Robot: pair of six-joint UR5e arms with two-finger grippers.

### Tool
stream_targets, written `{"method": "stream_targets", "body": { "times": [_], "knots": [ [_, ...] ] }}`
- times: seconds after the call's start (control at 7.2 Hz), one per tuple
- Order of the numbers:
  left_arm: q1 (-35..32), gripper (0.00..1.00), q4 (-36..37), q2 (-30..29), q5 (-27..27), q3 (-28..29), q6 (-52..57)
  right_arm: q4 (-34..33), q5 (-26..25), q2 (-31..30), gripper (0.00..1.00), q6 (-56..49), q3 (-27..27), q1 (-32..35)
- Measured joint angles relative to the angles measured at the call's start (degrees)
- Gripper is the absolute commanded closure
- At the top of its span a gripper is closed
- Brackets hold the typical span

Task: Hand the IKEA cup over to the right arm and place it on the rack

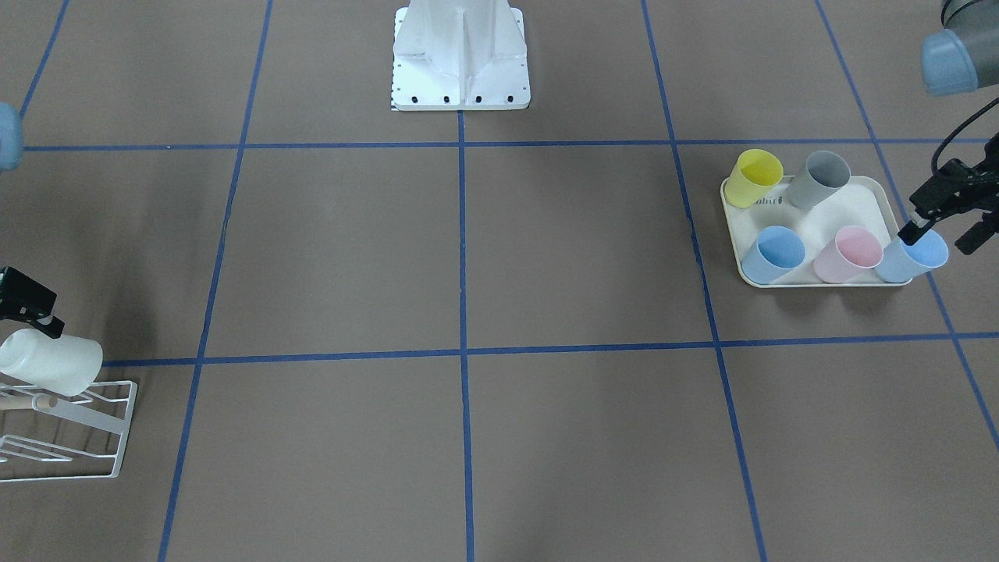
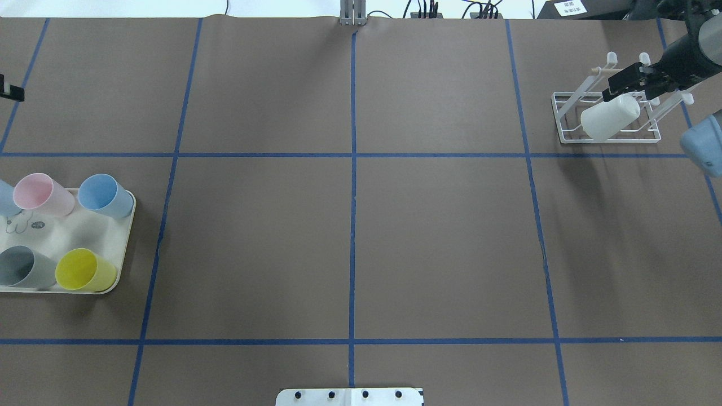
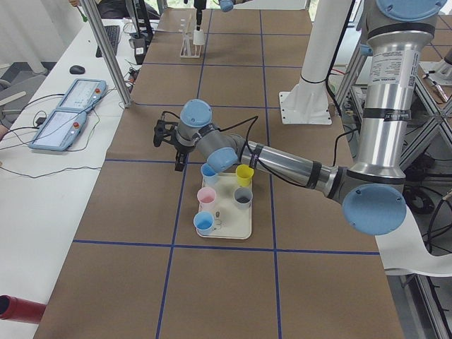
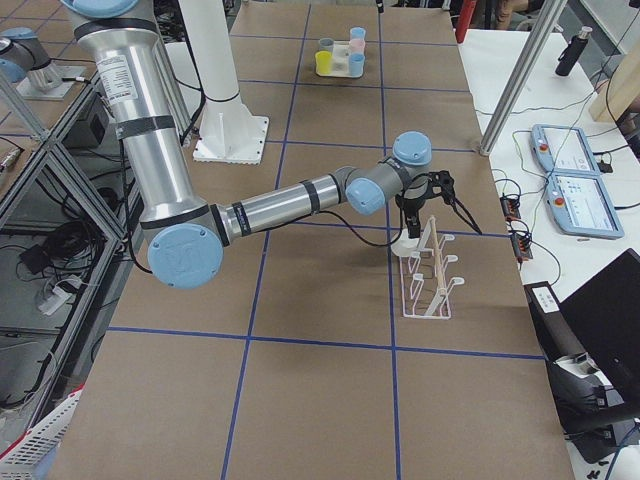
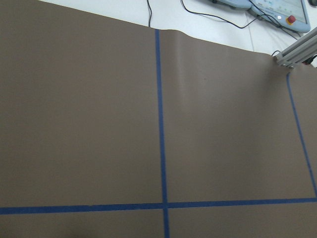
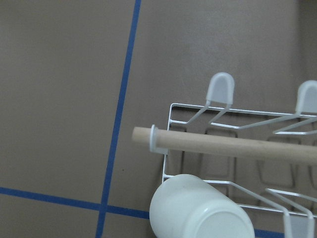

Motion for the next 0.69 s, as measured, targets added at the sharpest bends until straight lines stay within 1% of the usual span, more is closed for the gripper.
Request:
{"method": "stream_targets", "body": {
  "times": [0.14,0.28,0.42,0.69],
  "knots": [
    [-0.91,0.0,4.27,2.56,1.72,0.3,7.99,0.02,0.01,-0.05,0.01,1.44,1.03,-0.05],
    [-1.73,0.0,6.59,5.13,2.8,1.35,14.51,0.22,0.01,0.01,0.01,2.83,1.64,-0.2],
    [-2.18,0.0,7.52,6.67,2.81,2.54,17.99,0.4,0.06,-0.03,0.01,3.58,2.26,-0.53],
    [-2.24,0.0,7.52,7.63,1.77,5.33,19.86,0.48,1.06,-1.44,0.01,4.09,5.05,-1.16]
  ]
}}
